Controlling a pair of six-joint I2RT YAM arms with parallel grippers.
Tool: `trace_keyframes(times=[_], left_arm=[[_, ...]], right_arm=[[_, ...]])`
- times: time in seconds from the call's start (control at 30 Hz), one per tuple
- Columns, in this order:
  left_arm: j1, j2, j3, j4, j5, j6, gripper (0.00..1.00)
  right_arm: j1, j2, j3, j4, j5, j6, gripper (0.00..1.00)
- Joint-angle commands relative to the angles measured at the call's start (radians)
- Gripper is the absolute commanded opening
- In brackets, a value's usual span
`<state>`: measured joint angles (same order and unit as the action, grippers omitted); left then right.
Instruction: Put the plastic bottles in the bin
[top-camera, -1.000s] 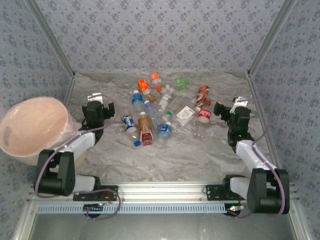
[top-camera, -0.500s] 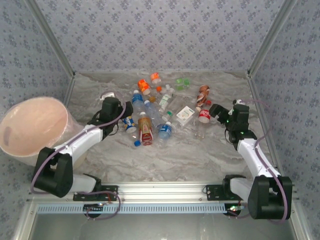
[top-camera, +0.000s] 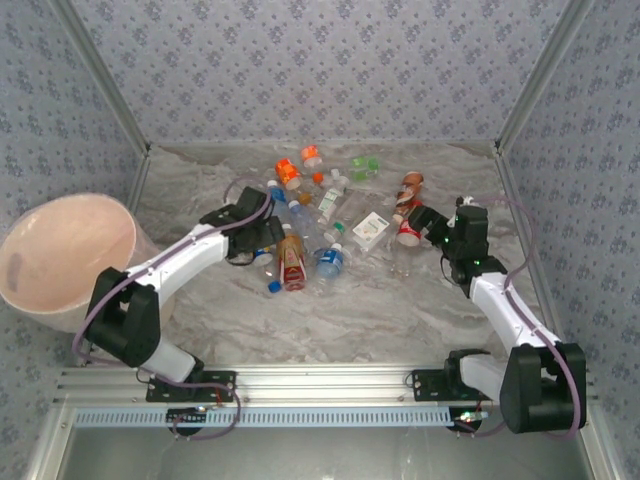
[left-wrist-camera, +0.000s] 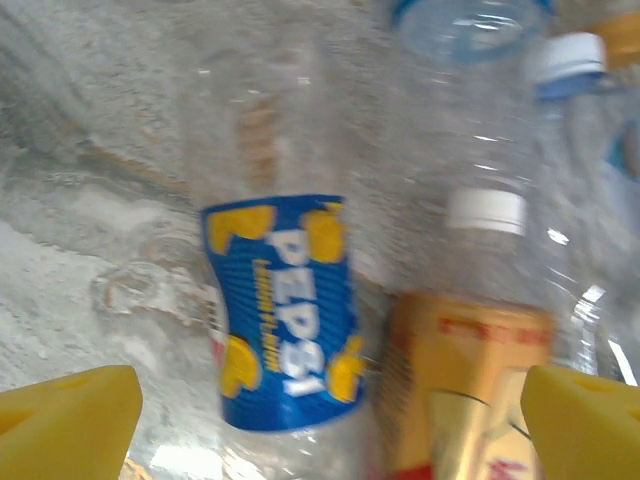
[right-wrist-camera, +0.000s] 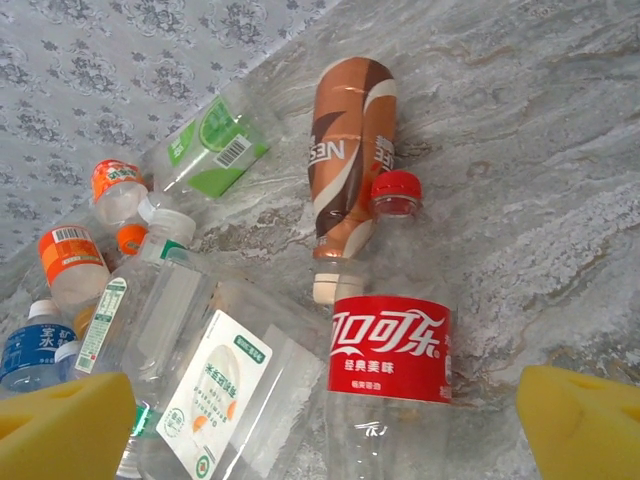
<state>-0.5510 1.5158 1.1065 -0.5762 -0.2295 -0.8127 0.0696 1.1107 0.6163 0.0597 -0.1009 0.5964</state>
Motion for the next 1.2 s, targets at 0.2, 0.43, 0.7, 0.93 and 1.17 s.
trace_keyframes(times=[0.2,0.43,0.7,0.93,1.17], left_arm=[[-0.122,0.208,0.168,-0.154,-0.009,-0.001,0.83],[-0.138,0.277,0.180,-0.109,0.041,0.020,0.72],[-0.140,0.332,0.189,-0.113,0.042,0.031,0.77],[-0.139,0.353,0.190,-0.108,0.046,0.040,0.78],[-0.139,0.305,0.153,-0.032,0.061,0.057,0.63]], right_arm=[[0.024,0.002,0.039,-0.026,0.072,-0.032,1.00],[0.032,0.001,0.039,-0.051,0.110,-0.055,1.00],[0.044,0.032,0.038,-0.042,0.114,-0.059,1.00],[0.055,0.047,0.040,-0.040,0.119,-0.063,1.00],[0.071,0.042,0.045,-0.026,0.116,-0.079,1.00]])
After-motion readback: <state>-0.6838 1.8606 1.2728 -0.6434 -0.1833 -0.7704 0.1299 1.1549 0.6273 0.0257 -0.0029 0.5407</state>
